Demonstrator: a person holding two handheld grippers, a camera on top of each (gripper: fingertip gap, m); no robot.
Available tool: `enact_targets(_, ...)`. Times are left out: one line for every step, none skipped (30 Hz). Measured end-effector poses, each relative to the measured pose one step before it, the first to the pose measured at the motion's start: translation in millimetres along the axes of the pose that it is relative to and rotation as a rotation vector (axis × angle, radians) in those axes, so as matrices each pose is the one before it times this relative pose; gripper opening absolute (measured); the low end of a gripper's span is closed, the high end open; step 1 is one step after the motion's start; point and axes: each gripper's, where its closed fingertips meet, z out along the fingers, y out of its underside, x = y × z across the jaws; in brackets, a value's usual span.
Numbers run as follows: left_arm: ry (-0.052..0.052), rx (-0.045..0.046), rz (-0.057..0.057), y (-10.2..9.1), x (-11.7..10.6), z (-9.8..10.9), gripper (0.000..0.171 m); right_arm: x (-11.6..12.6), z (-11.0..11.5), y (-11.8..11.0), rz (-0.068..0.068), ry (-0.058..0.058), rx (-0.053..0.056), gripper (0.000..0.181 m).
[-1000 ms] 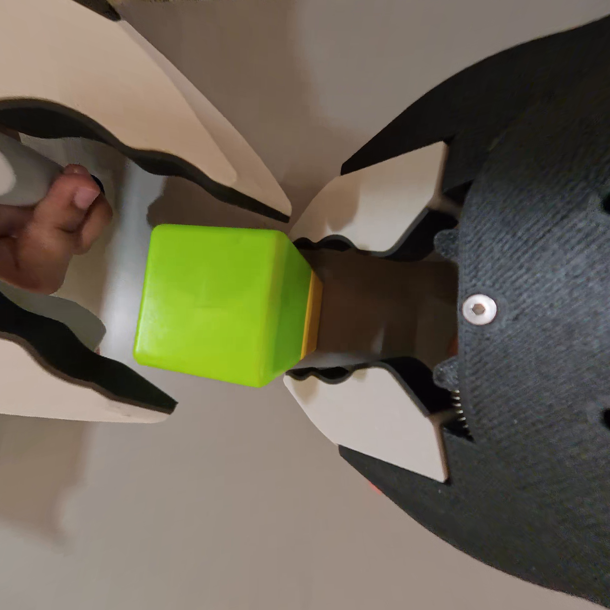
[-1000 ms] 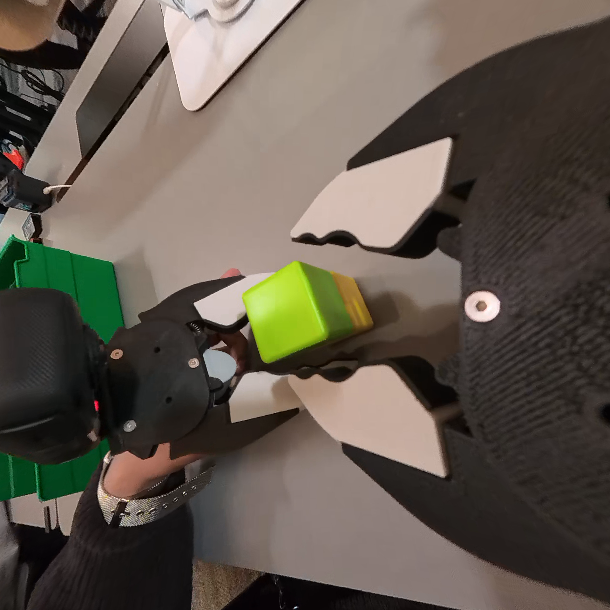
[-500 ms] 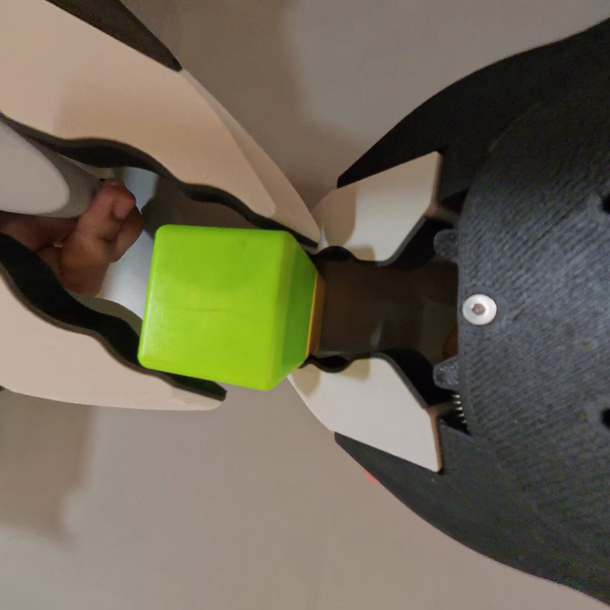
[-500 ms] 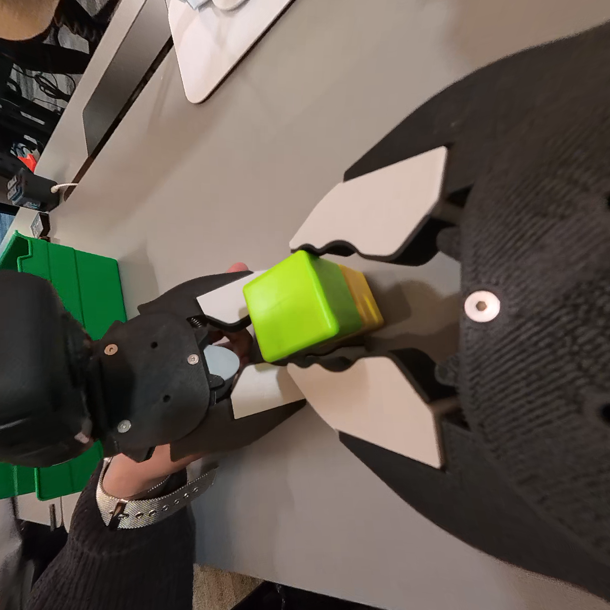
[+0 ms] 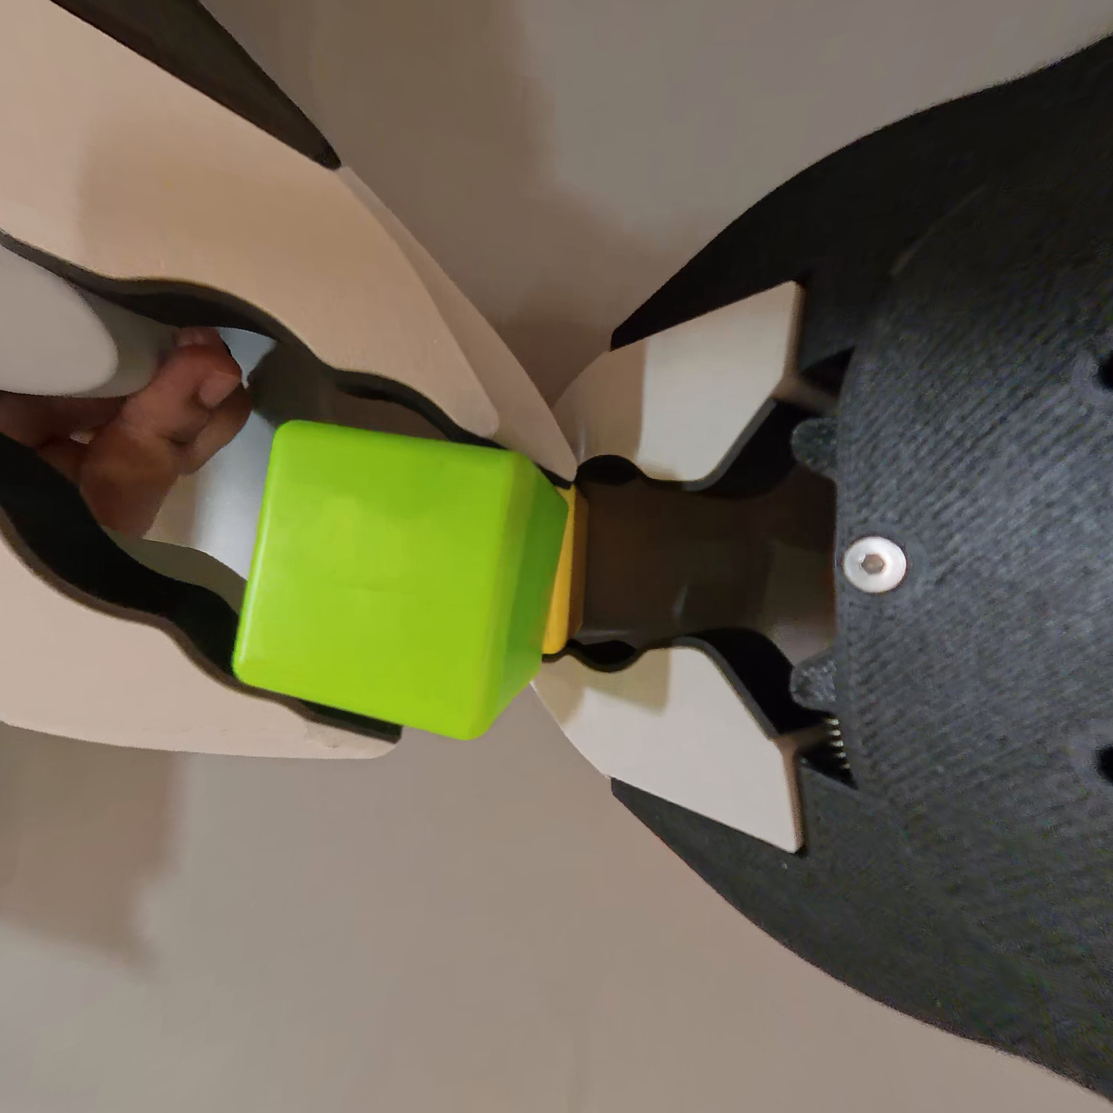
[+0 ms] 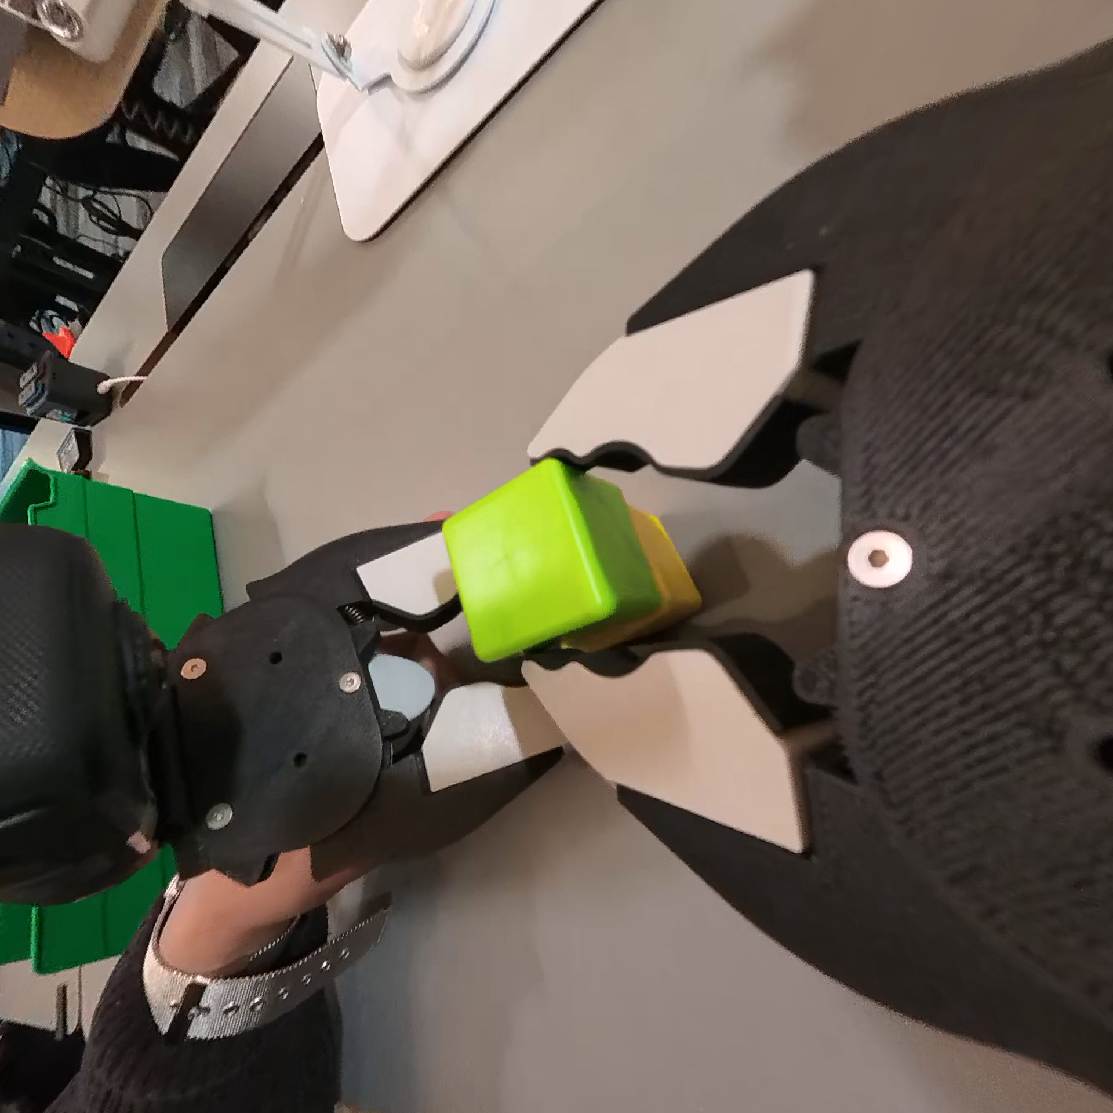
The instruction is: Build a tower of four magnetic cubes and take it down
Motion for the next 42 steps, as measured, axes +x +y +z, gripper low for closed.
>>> enact_targets(0.0013, 0.00055, -0.0020, 0.00, -0.12, -0.04, 0.050, 2.67, -0.61, -0.08, -0.0084, 0.0189, -0.0061, 0.058)
enact_targets(0.0026, 0.00060, -0.0021, -0.08, 0.05, -0.11, 0.050, 4.05, -1.23, 0.39, -0.0096, 0.0237, -0.0098, 0.058)
enact_targets(0.0017, -0.00043, 0.0021, 0.13, 0.41, -0.10, 0.050, 5.33, -2.27, 1.25, -0.0114, 0.0224, -0.0176, 0.058)
enact_targets(-0.0012, -0.00050, 0.0051, 0.21, 0.47, -0.01, 0.050, 6.73, -3.73, 1.09, -0.0133, 0.0253, -0.0184, 0.058)
enact_targets(-0.0034, -0.00047, 0.0035, 0.06, 0.09, -0.02, 0.050, 6.92, -5.54, -1.07, -0.0057, 0.0208, -0.0039, 0.058)
enact_targets(-0.0016, -0.00016, 0.0009, 0.04, 0.01, -0.03, 0.050, 5.94, -6.89, -3.20, 0.0094, 0.0078, 0.0082, 0.058)
enact_targets(0.0005, 0.00013, -0.0001, -0.02, 0.08, 0.01, 0.050, 5.36, -7.98, -4.72, 0.0169, 0.0014, 0.0127, 0.058)
enact_targets(0.0008, 0.00009, -0.0004, 0.03, 0.06, -0.04, 0.050, 5.59, -8.93, -5.10, 0.0120, 0.0027, 0.0122, 0.058)
enact_targets(-0.0005, -0.00004, 0.0003, 0.01, -0.09, 0.00, 0.050, 6.44, -9.53, -4.66, 0.0022, 0.0094, 0.0055, 0.058)
enact_targets(-0.0008, -0.00009, 0.0007, 0.04, 0.05, 0.10, 0.050, 8.14, -10.10, -3.86, -0.0065, 0.0212, -0.0015, 0.058)
enact_targets(-0.0001, -0.00002, 0.0006, 0.01, 0.08, -0.01, 0.050, 9.10, -10.61, -2.85, -0.0143, 0.0268, -0.0076, 0.058)
enact_targets(0.0007, 0.00010, 0.0005, -0.01, 0.05, 0.01, 0.050, 9.33, -11.07, -2.23, -0.0184, 0.0276, -0.0098, 0.058)
enact_targets(0.0000, -0.00021, 0.0004, -0.02, 0.05, 0.03, 0.050, 9.36, -11.38, -1.86, -0.0166, 0.0269, -0.0086, 0.058)
enact_targets(-0.0012, -0.00056, 0.0010, 0.06, 0.06, 0.11, 0.050, 9.05, -11.55, -1.33, -0.0132, 0.0254, -0.0114, 0.058)
enact_targets(-0.0014, -0.00035, 0.0010, -0.05, -0.11, 0.07, 0.050, 8.99, -11.71, -0.99, -0.0139, 0.0261, -0.0159, 0.058)
enact_targets(-0.0006, -0.00025, 0.0001, 0.03, -0.08, -0.02, 0.050, 9.40, -11.72, -0.21, -0.0182, 0.0326, -0.0206, 0.058)
enact_targets(-0.0004, -0.00006, 0.0002, -0.04, 0.01, 0.04, 0.050, 10.47, -11.43, 1.14, -0.0200, 0.0398, -0.0238, 0.058)
enact_targets(0.0002, -0.00005, -0.0002, 0.12, -0.04, 0.02, 0.050, 11.28, -10.59, 2.86, -0.0168, 0.0435, -0.0271, 0.058)
enact_targets(0.0006, -0.00001, -0.0005, -0.05, 0.05, 0.05, 0.050, 11.66, -9.27, 5.84, -0.0107, 0.0422, -0.0330, 0.058)
enact_targets(0.0005, -0.00009, -0.0004, 0.00, -0.05, 0.00, 0.050, 11.98, -7.54, 9.21, -0.0043, 0.0390, -0.0387, 0.058)
enact_targets(0.0007, -0.00017, -0.0006, -0.03, 0.07, 0.04, 0.050, 12.60, -5.56, 12.16, 0.0019, 0.0407, -0.0425, 0.058)
enact_targets(0.0003, -0.00058, -0.0002, 0.09, -0.01, 0.08, 0.050, 11.50, -3.58, 14.85, 0.0120, 0.0304, -0.0460, 0.058)
enact_targets(-0.0006, -0.00062, 0.0001, 0.08, -0.08, -0.04, 0.050, 7.89, -1.66, 16.20, 0.0246, 0.0067, -0.0514, 0.058)
enact_targets(-0.0009, -0.00084, 0.0002, 0.03, -0.04, 0.15, 0.050, 5.37, -0.25, 16.64, 0.0286, -0.0048, -0.0576, 0.058)
enact_targets(-0.0021, -0.00095, 0.0009, 0.16, -0.12, 0.04, 0.050, 4.71, 1.00, 15.60, 0.0218, 0.0040, -0.0586, 0.058)
enact_targets(-0.0028, -0.00163, 0.0014, 0.16, -0.15, 0.21, 0.050, 3.03, 2.50, 14.13, 0.0160, 0.0034, -0.0580, 0.058)
enact_targets(-0.0028, -0.00276, 0.0013, 0.28, -0.14, 0.29, 0.050, 0.69, 4.16, 12.11, 0.0165, -0.0058, -0.0532, 0.058)
enact_targets(-0.0025, -0.00439, 0.0012, 0.41, -0.20, 0.52, 0.050, 0.26, 5.83, 9.90, 0.0190, -0.0082, -0.0442, 0.058)
enact_targets(-0.0005, -0.00505, 0.0006, 0.54, 0.02, 0.43, 0.050, 1.22, 7.13, 7.89, 0.0213, -0.0026, -0.0350, 0.058)
enact_targets(0.0010, -0.00044, -0.0005, 0.01, 0.04, 0.15, 0.050, 2.60, 7.86, 6.47, 0.0229, 0.0056, -0.0269, 0.058)
enact_targets(0.0013, -0.00021, -0.0011, 0.01, -0.03, 0.00, 0.050, 3.20, 7.96, 5.20, 0.0239, 0.0085, -0.0191, 0.058)
enact_targets(0.0004, -0.00006, -0.0004, 0.01, 0.08, 0.00, 0.050, 1.85, 7.40, 4.18, 0.0260, -0.0009, -0.0119, 0.059)
enact_targets(-0.0010, -0.00001, 0.0007, 0.01, -0.04, -0.01, 0.050, 0.19, 6.41, 2.96, 0.0316, -0.0138, -0.0036, 0.059)
enact_targets(-0.0008, 0.00004, 0.0007, 0.00, -0.01, -0.01, 0.050, -0.78, 5.38, 2.48, 0.0352, -0.0224, 0.0017, 0.058)
enact_targets(0.0000, 0.00001, -0.0001, 0.00, 0.01, 0.00, 0.050, -1.11, 4.74, 2.58, 0.0338, -0.0248, 0.0007, 0.058)
enact_targets(0.0002, 0.00003, -0.0001, -0.01, -0.11, 0.01, 0.050, -1.31, 4.26, 3.47, 0.0274, -0.0239, -0.0055, 0.058)
enact_targets(0.0008, 0.00005, -0.0006, -0.01, 0.01, 0.01, 0.050, -0.90, 4.16, 4.58, 0.0192, -0.0191, -0.0144, 0.058)
enact_targets(0.0010, 0.00007, -0.0008, -0.02, 0.05, 0.01, 0.050, -0.52, 3.86, 5.13, 0.0093, -0.0120, -0.0185, 0.058)
enact_targets(0.0008, -0.00009, -0.0007, 0.00, 0.01, 0.00, 0.050, -1.06, 3.54, 4.27, 0.0008, -0.0120, -0.0162, 0.058)
enact_targets(0.0009, -0.00019, -0.0008, 0.02, 0.03, 0.00, 0.050, -1.95, 3.29, 3.02, -0.0003, -0.0145, -0.0097, 0.058)
enact_targets(0.0008, -0.00015, -0.0007, 0.08, 0.00, 0.07, 0.050, -2.34, 3.05, 1.36, 0.0015, -0.0166, -0.0023, 0.058)
enact_targets(0.0006, -0.00010, -0.0006, 0.00, -0.02, 0.00, 0.050, -2.52, 2.79, 0.13, 0.0031, -0.0160, 0.0024, 0.058)
